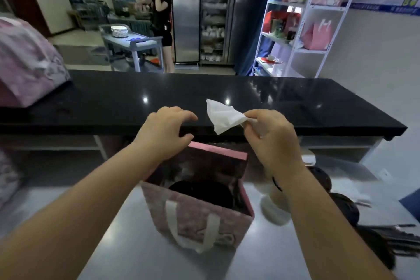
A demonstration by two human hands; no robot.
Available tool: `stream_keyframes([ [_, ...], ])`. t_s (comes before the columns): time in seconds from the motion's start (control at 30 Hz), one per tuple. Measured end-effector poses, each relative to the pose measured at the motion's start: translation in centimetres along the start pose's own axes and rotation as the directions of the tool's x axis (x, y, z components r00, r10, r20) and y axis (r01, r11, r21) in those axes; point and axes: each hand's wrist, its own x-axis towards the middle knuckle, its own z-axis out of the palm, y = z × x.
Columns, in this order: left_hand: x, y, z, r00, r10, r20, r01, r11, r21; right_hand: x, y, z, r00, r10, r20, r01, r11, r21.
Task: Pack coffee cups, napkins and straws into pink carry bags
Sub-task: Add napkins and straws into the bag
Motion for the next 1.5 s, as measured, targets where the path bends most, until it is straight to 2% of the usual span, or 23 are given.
stream_keyframes([
  [0.1,-3.2,-3.7,0.0,0.997,-0.06,0.043,0.069,0.971,-0.23,-0.6,-4.3,1.7,0.997,0.063,0.055,-0.073,0.976,0.206],
  [0.2,-4.9,-5.6,1.4,0.984,-0.038,0.174,0.092,0.945,-0.313,-1.6,-7.0,3.2,0.973,0.155,0.171,-0.208,0.908,0.363],
  [0.3,-5.2,-6.1,2.5,0.972,0.036,0.233,0.043,0.945,-0.325,-2.6,-7.8,4.4,0.927,0.21,0.31,-0.318,0.877,0.359],
  [0.4,-5.1,-6.4,3.1,0.964,0.104,0.245,0.018,0.893,-0.45,-3.3,-7.6,5.0,0.857,0.281,0.432,-0.445,0.825,0.347],
  [0.47,-5.1,-6.8,3.8,0.953,0.097,0.287,0.054,0.879,-0.474,-3.6,-6.9,5.3,0.828,0.307,0.469,-0.47,0.835,0.284],
  [0.6,-5.1,-7.6,4.8,0.94,0.093,0.329,0.075,0.883,-0.464,-4.1,-5.3,6.6,0.774,0.367,0.515,-0.399,0.916,-0.053],
  [0.73,-5.2,-7.8,5.0,0.936,0.13,0.329,0.058,0.86,-0.506,-4.4,-4.7,8.5,0.793,0.321,0.518,-0.214,0.942,-0.257],
  [0.83,-5.3,-7.7,5.2,0.951,0.146,0.273,0.024,0.845,-0.535,-4.3,-4.8,9.1,0.786,0.265,0.559,-0.095,0.945,-0.314],
  [0.9,-5.6,-7.7,5.3,0.975,0.151,0.161,-0.036,0.827,-0.561,-4.1,-5.1,8.5,0.8,0.268,0.536,-0.151,0.956,-0.252],
  [0.97,-5.9,-7.7,5.6,0.992,0.129,0.002,-0.105,0.814,-0.571,-4.5,-5.3,7.0,0.842,0.283,0.459,-0.268,0.958,-0.097],
  [1.07,-7.1,-7.5,6.5,0.979,-0.038,-0.2,-0.102,0.76,-0.642,-6.3,-4.8,3.9,0.902,0.358,0.242,-0.402,0.9,0.166],
  [1.13,-8.1,-7.6,7.3,0.949,-0.233,-0.211,-0.005,0.661,-0.751,-8.5,-3.9,2.1,0.869,0.487,0.085,-0.483,0.801,0.354],
  [1.2,-9.6,-8.0,8.0,0.934,-0.346,-0.091,0.1,0.496,-0.863,-11.4,-2.5,0.9,0.76,0.65,0.011,-0.538,0.621,0.57],
  [1.27,-11.5,-8.1,9.0,0.941,-0.334,0.048,0.166,0.334,-0.928,-14.3,-1.4,0.8,0.668,0.731,0.137,-0.604,0.425,0.674],
  [1.33,-13.1,-7.7,10.1,0.941,-0.305,0.146,0.227,0.251,-0.941,-16.7,-1.5,2.1,0.637,0.685,0.354,-0.697,0.316,0.644],
  [1.4,-13.7,-6.9,11.1,0.922,-0.356,0.155,0.251,0.243,-0.937,-17.5,-3.1,3.9,0.639,0.62,0.455,-0.729,0.3,0.615],
  [1.5,-13.7,-6.6,11.5,0.864,-0.488,0.125,0.276,0.25,-0.928,-17.6,-4.8,5.9,0.682,0.603,0.413,-0.691,0.346,0.635],
])
